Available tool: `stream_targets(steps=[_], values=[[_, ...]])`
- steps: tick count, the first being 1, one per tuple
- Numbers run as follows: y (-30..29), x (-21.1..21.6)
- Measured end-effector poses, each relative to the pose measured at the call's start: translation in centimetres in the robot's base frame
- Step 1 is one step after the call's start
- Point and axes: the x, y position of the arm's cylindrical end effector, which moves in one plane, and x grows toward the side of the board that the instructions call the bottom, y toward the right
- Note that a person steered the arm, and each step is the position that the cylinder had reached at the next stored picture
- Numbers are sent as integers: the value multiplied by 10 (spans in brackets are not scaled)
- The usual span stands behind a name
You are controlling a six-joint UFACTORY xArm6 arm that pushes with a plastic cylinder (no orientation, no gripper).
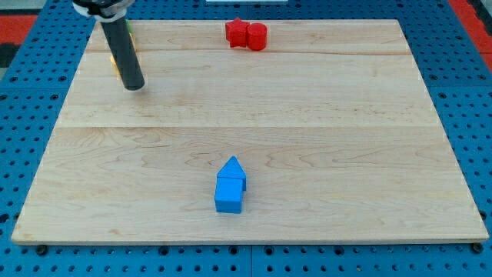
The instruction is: Move the yellow hexagon below the yellow heart
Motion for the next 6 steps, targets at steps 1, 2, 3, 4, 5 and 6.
stream_targets(steps=[1,2,3,4,5,6], values=[[-9,-4],[-17,-15],[-21,-26],[-24,-34],[-3,-19],[23,19]])
